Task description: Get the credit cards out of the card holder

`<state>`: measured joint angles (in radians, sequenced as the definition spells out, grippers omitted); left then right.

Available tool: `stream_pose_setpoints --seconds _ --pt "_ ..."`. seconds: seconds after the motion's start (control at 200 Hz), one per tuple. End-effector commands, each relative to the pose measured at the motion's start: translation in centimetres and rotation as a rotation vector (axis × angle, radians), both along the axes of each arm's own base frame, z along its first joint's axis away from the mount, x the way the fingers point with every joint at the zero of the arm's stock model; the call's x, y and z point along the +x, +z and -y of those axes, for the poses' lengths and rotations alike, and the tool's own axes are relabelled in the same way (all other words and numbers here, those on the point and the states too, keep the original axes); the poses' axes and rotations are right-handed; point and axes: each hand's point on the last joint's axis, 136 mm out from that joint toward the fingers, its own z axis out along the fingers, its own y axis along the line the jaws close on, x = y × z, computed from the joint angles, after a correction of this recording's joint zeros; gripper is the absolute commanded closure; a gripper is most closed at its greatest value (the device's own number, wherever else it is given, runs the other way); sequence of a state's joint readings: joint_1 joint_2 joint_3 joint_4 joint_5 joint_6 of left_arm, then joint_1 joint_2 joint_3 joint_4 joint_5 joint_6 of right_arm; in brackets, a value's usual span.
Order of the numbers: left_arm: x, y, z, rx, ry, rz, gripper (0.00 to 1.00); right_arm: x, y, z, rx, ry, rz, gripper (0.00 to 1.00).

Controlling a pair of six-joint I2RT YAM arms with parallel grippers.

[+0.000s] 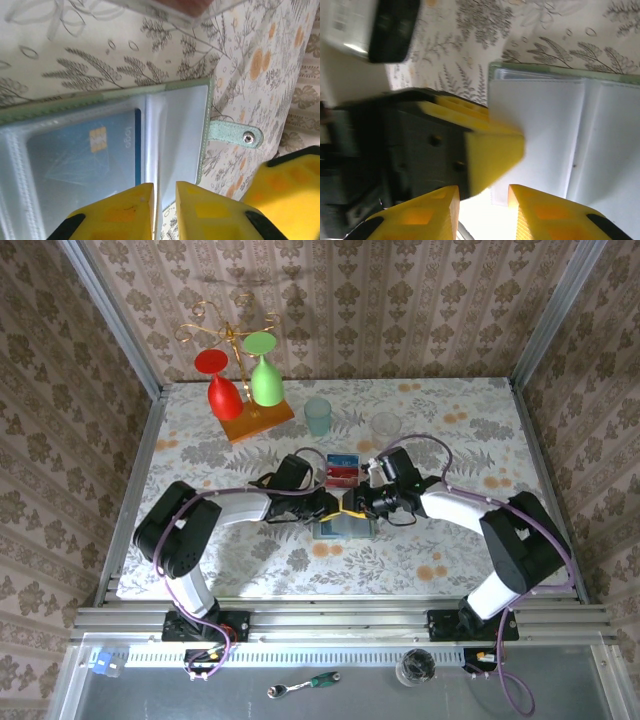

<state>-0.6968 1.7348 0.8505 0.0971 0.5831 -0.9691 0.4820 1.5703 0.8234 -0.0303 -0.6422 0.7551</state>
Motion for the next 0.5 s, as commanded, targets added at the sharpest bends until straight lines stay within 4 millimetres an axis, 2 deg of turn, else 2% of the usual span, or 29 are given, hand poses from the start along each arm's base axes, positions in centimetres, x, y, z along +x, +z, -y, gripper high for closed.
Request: stream_pose_setpoints --seconds 0.0,0.315,0.415,0.435,0.495 --pt "-0.8 0.7 0.9 -0.014 -0.030 -0.020 0.79 0.8 1.9 0.9 -0.025 -0.028 0.069 0.67" --pt "-0.8 1.3 2.9 -0.027 -0.060 -0.013 0.73 1.1 3.8 3.4 -0.055 -0.101 0.125 0.67" --pt "-0.7 1.3 3.7 -0.036 -0.070 -0.016 0.69 1.2 3.3 4.0 -0.072 -0.114 0.112 0.65" --pt "-0.7 1.4 3.9 -0.038 -0.072 -0.014 0.68 1.1 4.3 4.0 -0.060 -0.117 0.137 0.65" --pt "-0.7 1.4 4.5 -0.041 -0.083 -0.012 0.67 1.0 4.4 4.3 -0.063 -0.123 0.141 0.64"
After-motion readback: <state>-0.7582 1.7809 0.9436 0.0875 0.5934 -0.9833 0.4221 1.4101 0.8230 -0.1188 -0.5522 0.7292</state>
